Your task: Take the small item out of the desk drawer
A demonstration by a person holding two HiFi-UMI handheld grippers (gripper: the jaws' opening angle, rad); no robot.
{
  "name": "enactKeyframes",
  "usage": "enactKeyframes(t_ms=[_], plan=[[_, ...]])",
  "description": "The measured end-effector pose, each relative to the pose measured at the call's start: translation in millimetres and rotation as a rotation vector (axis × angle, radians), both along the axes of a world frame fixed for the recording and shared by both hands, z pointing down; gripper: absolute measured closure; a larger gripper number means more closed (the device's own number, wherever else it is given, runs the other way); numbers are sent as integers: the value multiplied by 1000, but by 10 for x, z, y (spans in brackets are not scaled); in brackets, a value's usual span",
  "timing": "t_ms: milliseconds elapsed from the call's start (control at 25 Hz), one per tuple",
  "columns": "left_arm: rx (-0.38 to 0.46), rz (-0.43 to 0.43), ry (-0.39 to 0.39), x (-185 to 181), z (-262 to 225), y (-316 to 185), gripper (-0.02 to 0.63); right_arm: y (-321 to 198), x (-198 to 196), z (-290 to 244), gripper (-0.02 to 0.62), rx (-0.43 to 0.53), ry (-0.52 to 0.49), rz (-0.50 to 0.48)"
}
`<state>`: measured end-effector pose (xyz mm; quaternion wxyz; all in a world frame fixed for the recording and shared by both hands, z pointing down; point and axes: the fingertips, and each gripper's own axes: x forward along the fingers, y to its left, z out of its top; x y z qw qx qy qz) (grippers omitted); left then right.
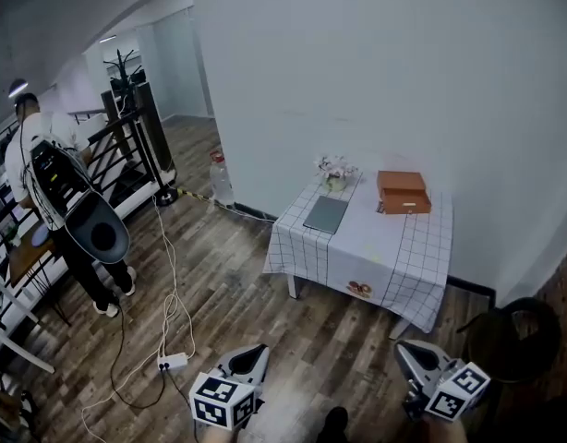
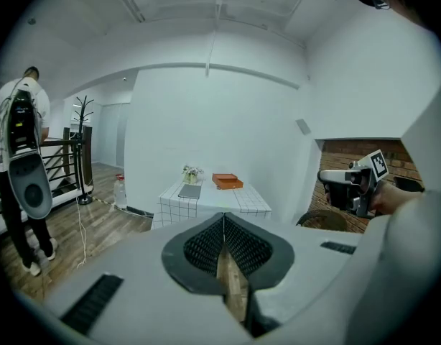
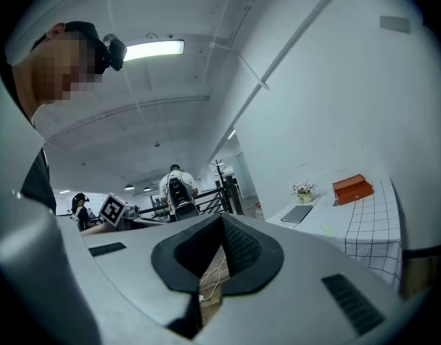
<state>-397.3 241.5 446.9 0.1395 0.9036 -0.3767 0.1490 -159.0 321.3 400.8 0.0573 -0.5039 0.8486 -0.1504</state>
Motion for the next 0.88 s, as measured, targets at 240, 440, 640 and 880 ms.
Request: enactKeyframes(t_ms=[240,440,640,880], plan=[[13,66,-29,738,-61,-544,595,-478,632,141,591,-25,-39,45],[37,120,-64,1304,-104,-827,595,-777,1126,202,591,-36,-59,81],[54,145,-81,1588,-129,-908,595,-874,1435,162,591,-24,-75,107],[50,156,-69,1788,-119,-1199,595,-1035,1755,200,591,-34,-77,159]])
